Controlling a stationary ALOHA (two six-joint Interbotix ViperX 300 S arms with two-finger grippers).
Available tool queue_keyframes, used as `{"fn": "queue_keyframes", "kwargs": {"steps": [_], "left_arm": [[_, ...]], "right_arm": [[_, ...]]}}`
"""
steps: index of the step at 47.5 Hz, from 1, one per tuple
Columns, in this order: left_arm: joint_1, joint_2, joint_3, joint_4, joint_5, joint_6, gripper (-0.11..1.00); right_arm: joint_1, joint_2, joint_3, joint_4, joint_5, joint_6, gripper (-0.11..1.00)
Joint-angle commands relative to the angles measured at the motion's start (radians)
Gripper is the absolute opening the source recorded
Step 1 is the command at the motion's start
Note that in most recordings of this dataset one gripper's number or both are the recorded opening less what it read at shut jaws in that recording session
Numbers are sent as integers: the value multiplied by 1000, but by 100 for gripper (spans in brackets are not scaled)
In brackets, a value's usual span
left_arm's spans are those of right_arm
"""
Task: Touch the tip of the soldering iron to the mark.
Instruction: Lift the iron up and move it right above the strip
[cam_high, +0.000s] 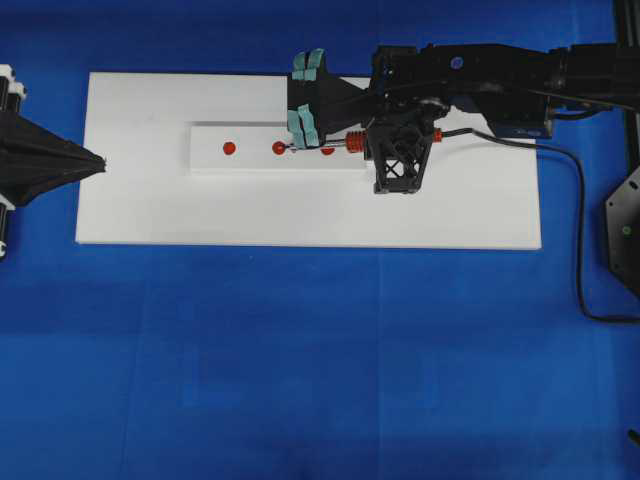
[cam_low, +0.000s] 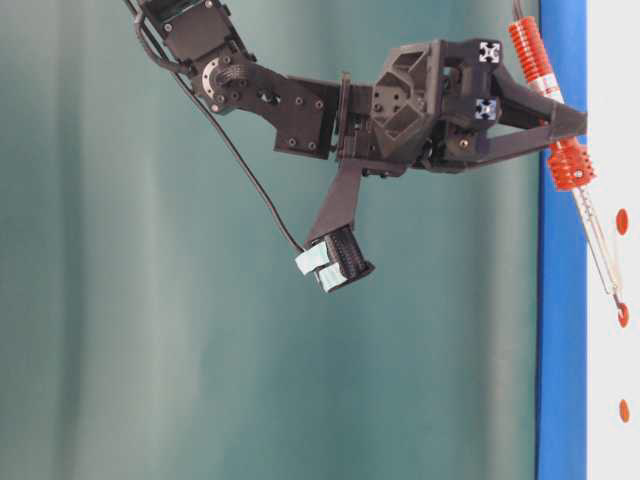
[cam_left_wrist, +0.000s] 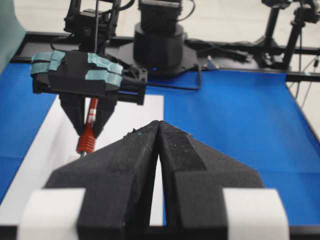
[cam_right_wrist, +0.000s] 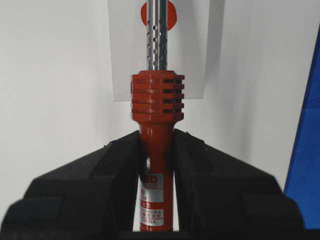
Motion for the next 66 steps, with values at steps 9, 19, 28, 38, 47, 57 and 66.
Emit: {"fn": "queue_keyframes", "kwargs": {"steps": [9, 19, 28, 38, 47, 57, 66], "left_arm": [[2, 3, -11, 2, -8, 0, 0], [2, 3, -11, 2, -8, 0, 0], [2, 3, -11, 3, -8, 2, 0], [2, 3, -11, 2, -8, 2, 0], [2, 5, -11, 2, -9, 0, 0], [2, 3, -11, 2, -11, 0, 0], [2, 3, -11, 2, -11, 0, 0]], "right_arm": [[2, -21, -40, -2, 3, 0, 6], [2, -58, -67, -14, 28, 8, 6], [2, -107, -95, -37, 98, 12, 6], [6, -186, -124, -43, 158, 12, 6], [11, -222, -126, -44, 169, 11, 6], [14, -221, -127, -44, 166, 11, 6], [12, -221, -127, -44, 164, 11, 6]]}}
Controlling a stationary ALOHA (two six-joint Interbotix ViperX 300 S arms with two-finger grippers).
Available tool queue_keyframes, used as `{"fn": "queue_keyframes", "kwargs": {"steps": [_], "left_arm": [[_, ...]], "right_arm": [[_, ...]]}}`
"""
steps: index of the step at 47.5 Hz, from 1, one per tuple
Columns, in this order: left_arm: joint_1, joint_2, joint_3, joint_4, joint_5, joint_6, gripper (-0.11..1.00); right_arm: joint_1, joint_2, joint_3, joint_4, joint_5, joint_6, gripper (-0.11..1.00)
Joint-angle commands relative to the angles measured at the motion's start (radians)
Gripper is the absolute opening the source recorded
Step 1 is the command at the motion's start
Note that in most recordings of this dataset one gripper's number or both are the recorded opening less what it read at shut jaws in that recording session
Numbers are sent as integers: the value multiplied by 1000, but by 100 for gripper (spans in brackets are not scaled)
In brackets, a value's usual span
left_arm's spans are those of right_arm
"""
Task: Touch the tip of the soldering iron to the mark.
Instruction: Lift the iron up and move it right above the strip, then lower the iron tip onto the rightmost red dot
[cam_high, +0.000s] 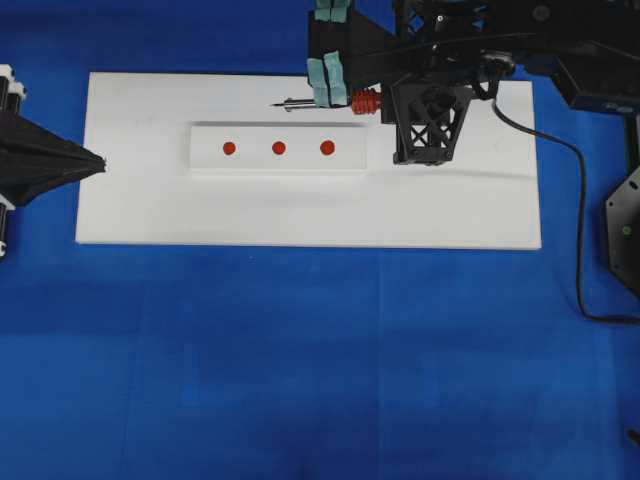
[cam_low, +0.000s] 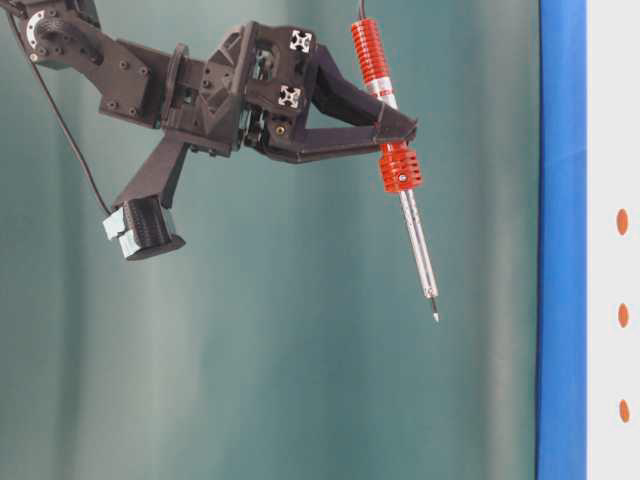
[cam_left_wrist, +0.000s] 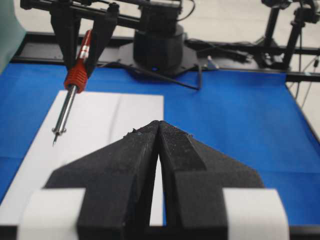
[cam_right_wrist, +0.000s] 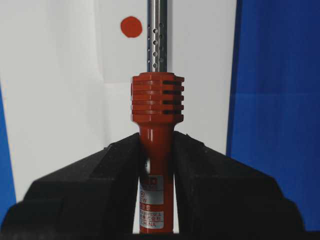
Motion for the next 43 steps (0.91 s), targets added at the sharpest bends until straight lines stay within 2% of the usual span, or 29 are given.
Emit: {"fn": "queue_keyframes", "kwargs": {"steps": [1, 16, 35, 43], "left_arm": [[2, 5, -11, 2, -9, 0, 0], [0, 2, -11, 3, -8, 0, 0], [2, 0, -11, 3, -8, 2, 0], [2, 0, -9, 2, -6, 5, 0]], "right_arm": [[2, -26, -23, -3, -5, 2, 6], [2, -40, -2, -3, 5, 2, 6], [2, -169, 163, -3, -2, 5, 6], [2, -207, 202, -3, -2, 6, 6]]}}
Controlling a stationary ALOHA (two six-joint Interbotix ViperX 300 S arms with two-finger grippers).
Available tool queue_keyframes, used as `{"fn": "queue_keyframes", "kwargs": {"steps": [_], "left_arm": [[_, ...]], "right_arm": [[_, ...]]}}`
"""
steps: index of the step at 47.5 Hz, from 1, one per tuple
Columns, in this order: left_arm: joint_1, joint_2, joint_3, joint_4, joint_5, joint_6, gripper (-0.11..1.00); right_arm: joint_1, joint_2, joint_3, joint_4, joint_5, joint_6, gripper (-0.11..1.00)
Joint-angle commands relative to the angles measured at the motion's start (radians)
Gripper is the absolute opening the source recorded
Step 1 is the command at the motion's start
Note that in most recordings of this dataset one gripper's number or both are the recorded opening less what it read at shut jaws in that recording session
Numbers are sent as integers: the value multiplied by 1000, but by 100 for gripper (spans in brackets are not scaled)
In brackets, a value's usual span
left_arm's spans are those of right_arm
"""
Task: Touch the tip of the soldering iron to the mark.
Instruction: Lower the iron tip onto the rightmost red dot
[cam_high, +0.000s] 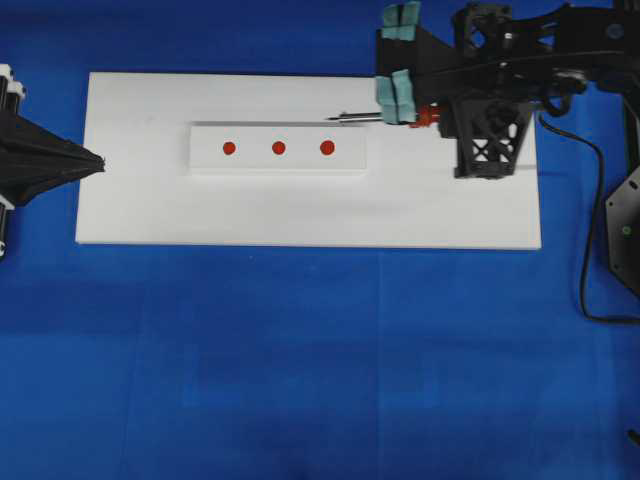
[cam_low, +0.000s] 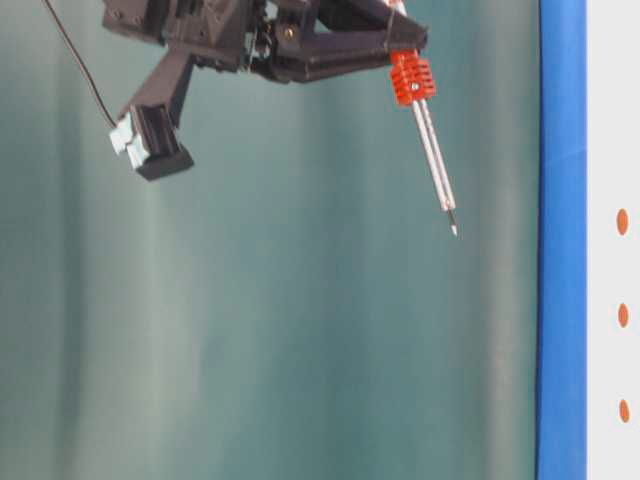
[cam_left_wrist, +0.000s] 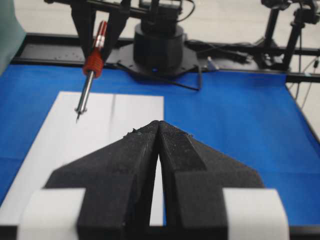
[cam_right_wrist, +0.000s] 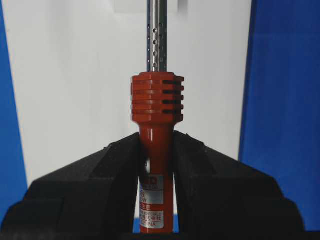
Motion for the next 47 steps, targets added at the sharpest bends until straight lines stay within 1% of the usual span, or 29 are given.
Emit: {"fn": "queue_keyframes", "kwargs": {"steps": [1, 15, 26, 47], "left_arm": [[2, 3, -11, 2, -6, 5, 0], [2, 3, -9, 3, -6, 6, 0], [2, 3, -9, 3, -6, 6, 0], [2, 3, -8, 2, -6, 5, 0]], "right_arm": [[2, -35, 0, -2, -5, 3, 6], [2, -32, 3, -2, -17, 3, 6], [2, 26, 23, -2, -28, 5, 6], [-9, 161, 67, 2, -164, 2, 6]]}}
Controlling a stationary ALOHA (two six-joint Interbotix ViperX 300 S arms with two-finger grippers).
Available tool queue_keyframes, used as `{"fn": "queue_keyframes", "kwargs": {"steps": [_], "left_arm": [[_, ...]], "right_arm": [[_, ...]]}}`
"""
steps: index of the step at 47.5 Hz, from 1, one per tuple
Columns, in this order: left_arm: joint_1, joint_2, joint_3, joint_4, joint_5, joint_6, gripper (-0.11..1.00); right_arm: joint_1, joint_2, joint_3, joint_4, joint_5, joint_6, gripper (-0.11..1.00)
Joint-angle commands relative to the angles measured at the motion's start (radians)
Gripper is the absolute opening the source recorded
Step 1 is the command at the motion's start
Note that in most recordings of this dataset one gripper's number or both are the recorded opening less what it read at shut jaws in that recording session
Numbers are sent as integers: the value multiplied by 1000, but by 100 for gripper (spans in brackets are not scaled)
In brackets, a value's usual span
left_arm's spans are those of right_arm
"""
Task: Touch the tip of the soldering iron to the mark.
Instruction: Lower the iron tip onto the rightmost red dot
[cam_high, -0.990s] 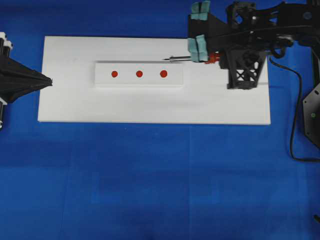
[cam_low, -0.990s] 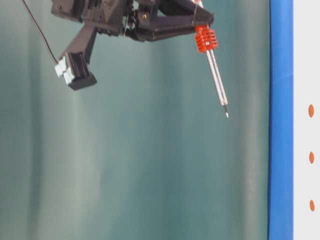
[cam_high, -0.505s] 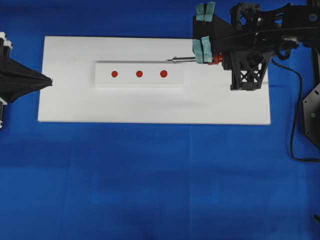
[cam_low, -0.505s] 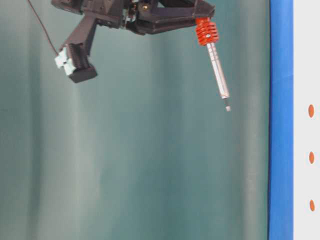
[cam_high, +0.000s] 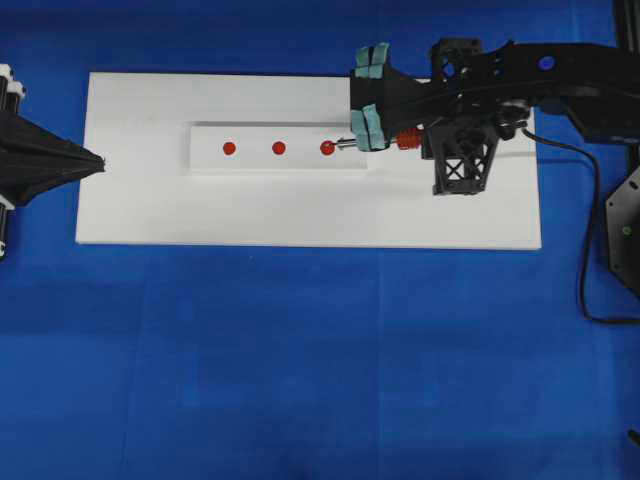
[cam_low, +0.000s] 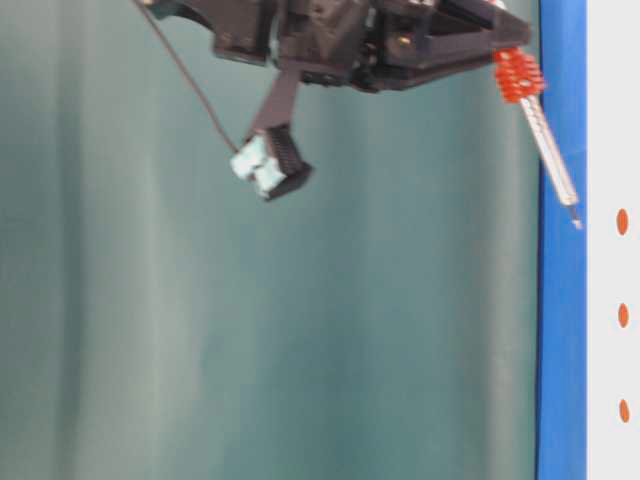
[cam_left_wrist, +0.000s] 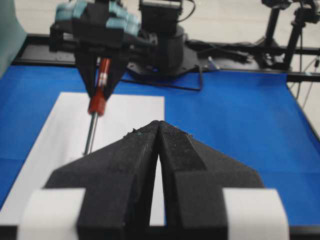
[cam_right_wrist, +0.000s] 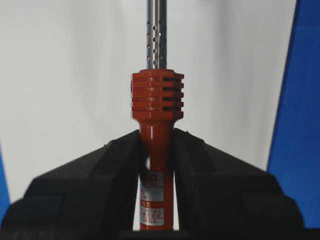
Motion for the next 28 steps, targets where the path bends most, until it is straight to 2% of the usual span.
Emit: {"fn": "queue_keyframes", "kwargs": {"steps": [1, 28], "left_arm": [[0, 3, -8, 2, -6, -2, 0], [2, 3, -8, 2, -6, -5, 0]], "right_arm": [[0, 11, 0, 3, -34, -2, 6], [-2, 52, 21, 6, -61, 2, 6]]}}
